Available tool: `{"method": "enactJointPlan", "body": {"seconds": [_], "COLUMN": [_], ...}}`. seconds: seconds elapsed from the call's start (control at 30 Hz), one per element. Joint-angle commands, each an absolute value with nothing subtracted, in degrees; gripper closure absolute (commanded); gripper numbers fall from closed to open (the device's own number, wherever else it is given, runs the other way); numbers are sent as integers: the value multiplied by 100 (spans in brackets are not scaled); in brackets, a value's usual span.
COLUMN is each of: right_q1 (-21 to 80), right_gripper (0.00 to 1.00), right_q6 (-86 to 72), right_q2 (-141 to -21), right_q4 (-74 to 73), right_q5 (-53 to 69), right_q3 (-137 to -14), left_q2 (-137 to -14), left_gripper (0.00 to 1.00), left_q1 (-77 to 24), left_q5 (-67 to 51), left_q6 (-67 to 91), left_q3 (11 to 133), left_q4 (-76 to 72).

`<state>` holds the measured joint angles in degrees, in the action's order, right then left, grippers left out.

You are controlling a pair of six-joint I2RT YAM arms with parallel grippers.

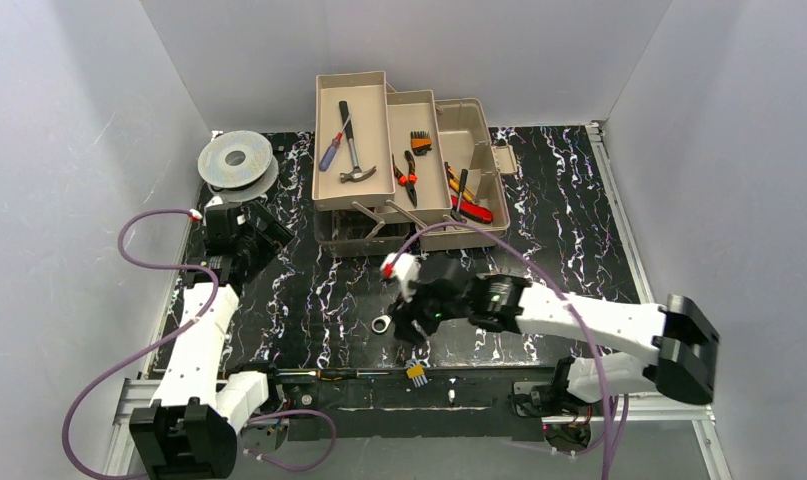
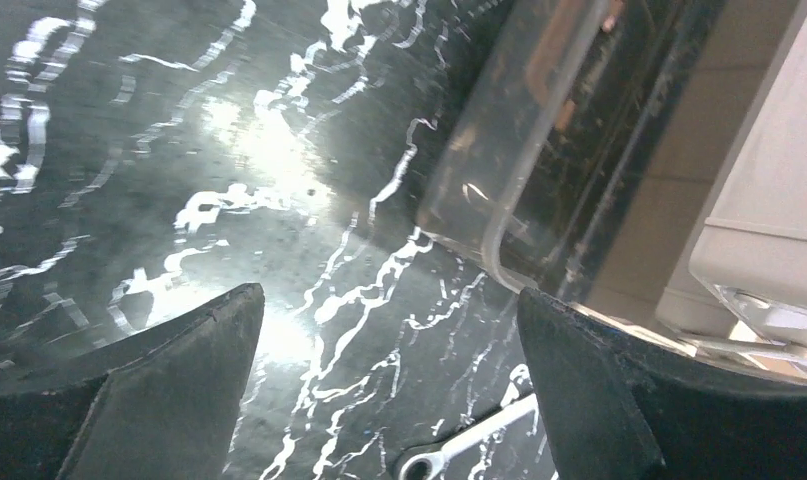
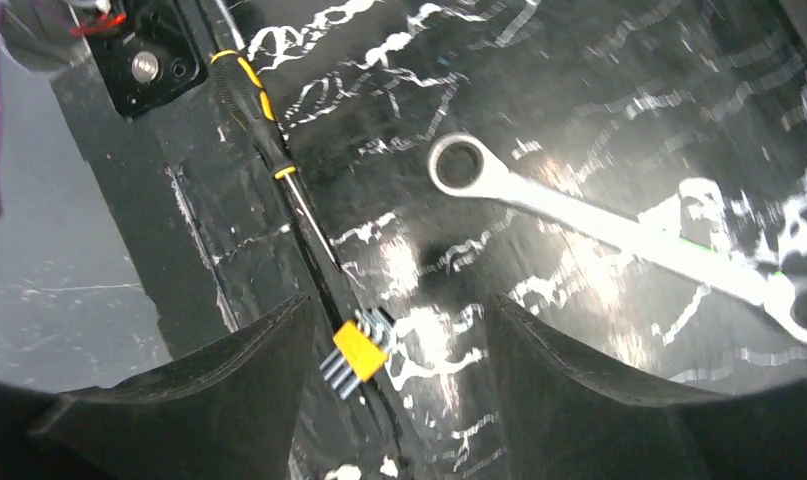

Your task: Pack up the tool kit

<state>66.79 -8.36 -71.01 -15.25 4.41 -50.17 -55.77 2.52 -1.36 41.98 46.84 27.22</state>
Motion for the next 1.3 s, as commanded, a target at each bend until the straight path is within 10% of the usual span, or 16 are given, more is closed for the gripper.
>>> {"method": "enactJointPlan", "body": {"seconds": [0.0,0.93,1.27], "right_q1": [7506,8789,8735], "right_gripper": [28,40,92], "right_q6": [100,585,499], "right_q2": [-8078,-12079,-11084], "right_q4": [-1391,-1913,-1217], "right_q5": [-420,-1129,-1598], "right_q3": [-6029,-8855,-7973], "left_q2": [-5400,-6371,-6419], "left_gripper": [2,2,2], "left_q1": [315,626,634], "left_q5": [979,-184,-267], "left_q6": [3623,2648,2666], "left_q3": [5321,6343,6270], "left_q4": [4002,4038,3933]}}
